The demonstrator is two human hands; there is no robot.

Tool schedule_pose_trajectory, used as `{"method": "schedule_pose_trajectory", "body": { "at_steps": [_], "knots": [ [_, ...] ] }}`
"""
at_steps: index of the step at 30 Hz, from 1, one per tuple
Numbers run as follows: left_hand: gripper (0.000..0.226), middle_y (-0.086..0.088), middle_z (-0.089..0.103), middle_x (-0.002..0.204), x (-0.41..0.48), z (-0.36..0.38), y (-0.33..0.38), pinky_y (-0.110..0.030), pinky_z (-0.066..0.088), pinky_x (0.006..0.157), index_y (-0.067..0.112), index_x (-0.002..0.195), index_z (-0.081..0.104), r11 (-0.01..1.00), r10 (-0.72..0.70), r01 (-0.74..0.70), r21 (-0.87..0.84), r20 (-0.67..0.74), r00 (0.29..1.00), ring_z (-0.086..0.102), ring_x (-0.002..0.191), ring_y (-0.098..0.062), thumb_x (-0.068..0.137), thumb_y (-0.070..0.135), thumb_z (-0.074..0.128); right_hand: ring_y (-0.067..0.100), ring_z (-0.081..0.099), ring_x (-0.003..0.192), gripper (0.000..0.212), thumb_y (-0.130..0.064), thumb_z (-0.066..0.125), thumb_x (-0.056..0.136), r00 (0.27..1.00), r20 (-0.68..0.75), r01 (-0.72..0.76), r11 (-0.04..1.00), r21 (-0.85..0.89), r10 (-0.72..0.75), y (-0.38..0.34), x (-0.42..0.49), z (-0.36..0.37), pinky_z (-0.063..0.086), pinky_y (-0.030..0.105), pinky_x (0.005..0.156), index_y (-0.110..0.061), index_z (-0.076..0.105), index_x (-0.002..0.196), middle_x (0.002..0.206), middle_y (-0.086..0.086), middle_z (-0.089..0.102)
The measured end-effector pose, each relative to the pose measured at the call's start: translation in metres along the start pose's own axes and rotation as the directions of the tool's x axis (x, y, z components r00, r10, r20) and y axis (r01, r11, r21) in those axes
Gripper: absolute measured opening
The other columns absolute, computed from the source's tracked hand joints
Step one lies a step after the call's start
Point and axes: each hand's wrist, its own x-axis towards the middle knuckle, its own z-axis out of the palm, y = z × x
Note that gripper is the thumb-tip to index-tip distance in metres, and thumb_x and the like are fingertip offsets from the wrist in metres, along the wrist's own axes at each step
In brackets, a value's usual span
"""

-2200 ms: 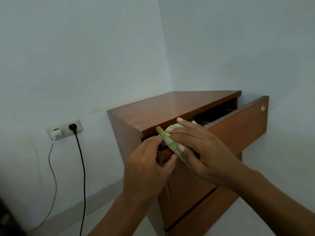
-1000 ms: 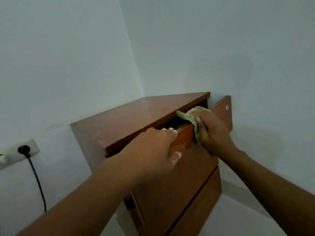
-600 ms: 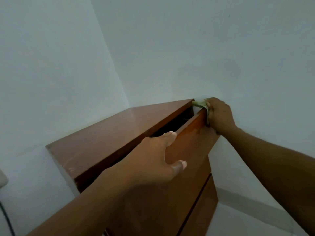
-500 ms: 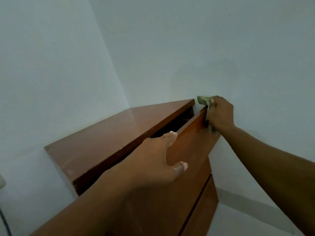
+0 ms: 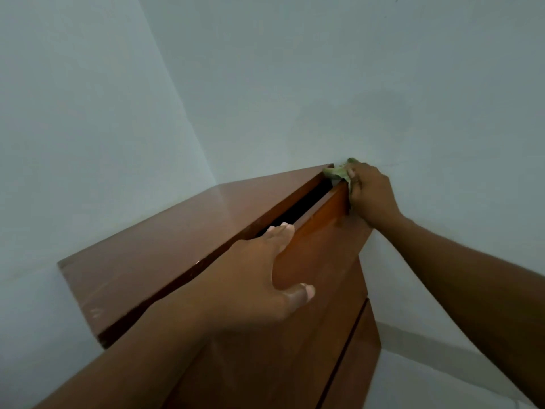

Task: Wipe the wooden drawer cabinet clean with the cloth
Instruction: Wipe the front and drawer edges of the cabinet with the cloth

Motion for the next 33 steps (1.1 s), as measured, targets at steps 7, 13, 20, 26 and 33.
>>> {"method": "schedule_pose_trajectory", "body": {
  "at_steps": [7,13,20,26,33],
  "knots": [
    [0.096,0.022,-0.003,0.162,0.001,0.006,-0.010,-0.028,0.012,0.119,0.033,0.154,-0.004,0.988,0.068,-0.063,0.141,-0.038,0.997,-0.010,0.146,0.002,0.087,0.060,0.058,0.020,0.054,0.084,0.031,-0.014,0.035,0.104,0.934,-0.215,-0.264,0.956,0.129,0.287,-0.020,-0.011,0.004,0.036,0.023,0.075,-0.003,0.063,0.100,0.093,0.009,0.063],
    [0.097,0.008,-0.019,0.161,0.003,0.004,-0.027,-0.029,-0.013,0.116,0.025,0.153,-0.015,0.860,0.105,-0.078,0.504,-0.026,0.994,-0.026,0.144,-0.008,0.088,0.068,0.042,0.014,0.056,0.085,0.031,-0.019,0.036,0.107,0.913,-0.202,-0.282,0.908,0.311,0.353,-0.054,-0.096,0.027,0.035,-0.001,0.070,-0.006,0.064,0.112,0.097,0.004,0.063],
    [0.095,-0.008,-0.022,0.161,0.004,0.009,-0.032,-0.046,-0.010,0.120,0.013,0.151,-0.021,0.676,0.077,-0.029,0.737,-0.031,0.997,-0.027,0.145,-0.022,0.090,0.071,0.024,0.009,0.058,0.116,0.035,-0.023,0.035,0.106,0.939,-0.142,-0.221,0.866,0.449,0.314,-0.108,-0.164,0.049,0.047,0.015,0.093,-0.017,0.056,0.134,0.129,0.001,0.062],
    [0.089,-0.001,-0.022,0.161,0.006,-0.024,-0.057,-0.042,-0.008,0.121,0.019,0.151,-0.022,0.711,-0.050,0.137,0.689,-0.145,0.988,-0.026,0.145,-0.016,0.084,0.073,0.003,0.009,0.001,0.153,0.055,-0.028,0.028,0.105,0.994,0.041,-0.111,0.909,0.401,0.104,-0.128,-0.186,0.085,0.010,0.034,0.123,-0.028,0.012,0.157,0.166,-0.011,0.005],
    [0.092,0.006,-0.025,0.160,0.009,-0.022,-0.068,-0.039,-0.007,0.122,0.027,0.146,-0.032,0.831,-0.080,0.125,0.542,-0.106,0.991,-0.026,0.145,-0.011,0.087,0.078,0.017,0.017,0.014,0.152,0.052,-0.033,0.026,0.106,0.944,0.011,-0.312,0.886,0.343,0.329,-0.044,-0.125,0.106,0.021,0.039,0.120,-0.027,0.016,0.156,0.165,-0.001,0.017]
  ]
}}
